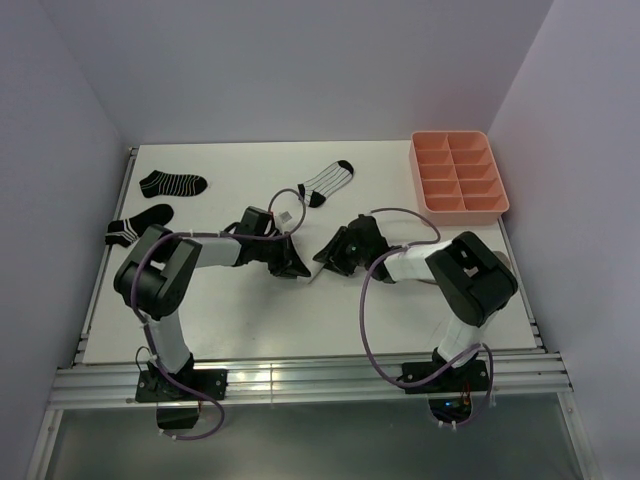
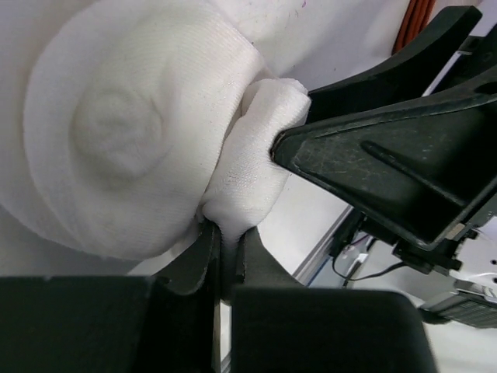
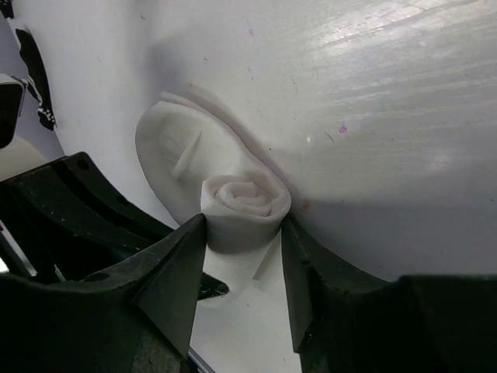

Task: Roll the socks
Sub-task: Roll the sock at the center of the board.

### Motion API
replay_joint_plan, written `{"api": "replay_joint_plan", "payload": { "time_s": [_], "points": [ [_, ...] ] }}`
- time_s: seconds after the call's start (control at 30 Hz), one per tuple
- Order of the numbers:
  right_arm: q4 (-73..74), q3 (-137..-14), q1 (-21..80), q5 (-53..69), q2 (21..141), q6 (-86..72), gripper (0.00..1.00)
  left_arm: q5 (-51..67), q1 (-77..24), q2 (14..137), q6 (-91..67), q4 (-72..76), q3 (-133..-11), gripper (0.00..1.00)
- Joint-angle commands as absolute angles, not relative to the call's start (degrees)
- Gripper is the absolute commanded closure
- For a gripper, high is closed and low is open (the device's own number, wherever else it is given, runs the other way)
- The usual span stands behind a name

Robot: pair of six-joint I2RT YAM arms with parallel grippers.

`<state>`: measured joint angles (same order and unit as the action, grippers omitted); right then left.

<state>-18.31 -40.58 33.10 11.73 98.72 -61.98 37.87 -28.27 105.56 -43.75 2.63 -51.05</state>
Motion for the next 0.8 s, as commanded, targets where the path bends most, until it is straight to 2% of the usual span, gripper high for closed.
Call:
{"api": "replay_joint_plan", "payload": {
  "time_s": [0.0, 0.13, 0.2, 0.27, 0.3, 0.37, 0.4, 0.43, 0.57, 0.6, 0.77],
  "points": [
    [-19.1, -41.1, 33.7, 12.1, 101.2, -62.3, 0.51, 37.8, -27.4, 108.2, -45.7, 2.9, -48.5, 0.99],
    [-19.9, -41.0, 33.7, 12.7, 102.5, -62.3, 0.52, 39.4, -27.0, 109.3, -47.3, 4.6, -47.8, 0.99],
    [-19.9, -41.5, 33.6, 13.2, 103.1, -62.3, 0.56, 40.3, -26.7, 109.7, -47.8, 5.1, -47.6, 0.99],
    [-19.3, -41.8, 33.7, 13.3, 103.3, -61.8, 0.64, 40.4, -26.6, 110.3, -47.8, 4.9, -47.6, 0.99],
    [-18.6, -42.0, 33.7, 13.1, 103.2, -61.5, 0.74, 40.3, -26.5, 110.6, -47.8, 4.7, -47.5, 0.99],
    [-15.8, -43.1, 33.7, 12.3, 102.8, -60.1, 0.86, 39.9, -26.5, 110.4, -47.4, 4.0, -47.6, 0.98],
    [-14.9, -44.2, 33.7, 11.9, 102.6, -59.6, 0.97, 38.9, -26.5, 110.4, -46.7, 3.1, -48.0, 0.94],
    [-13.5, -44.9, 33.7, 11.1, 102.4, -58.6, 1.00, 38.3, -26.5, 110.0, -46.3, 2.5, -48.1, 0.91],
    [-2.8, -49.9, 33.6, 9.6, 102.5, -56.3, 1.00, 34.2, -26.5, 108.1, -44.4, -1.3, -49.1, 0.74],
    [-1.2, -51.4, 33.6, 9.1, 102.3, -56.1, 1.00, 33.2, -26.5, 107.6, -43.5, -2.0, -49.4, 0.65],
    [11.5, -56.6, 33.7, 4.6, 102.6, -54.1, 1.00, 24.9, -27.1, 102.4, -41.0, -6.9, -50.4, 0.48]
  ]
}}
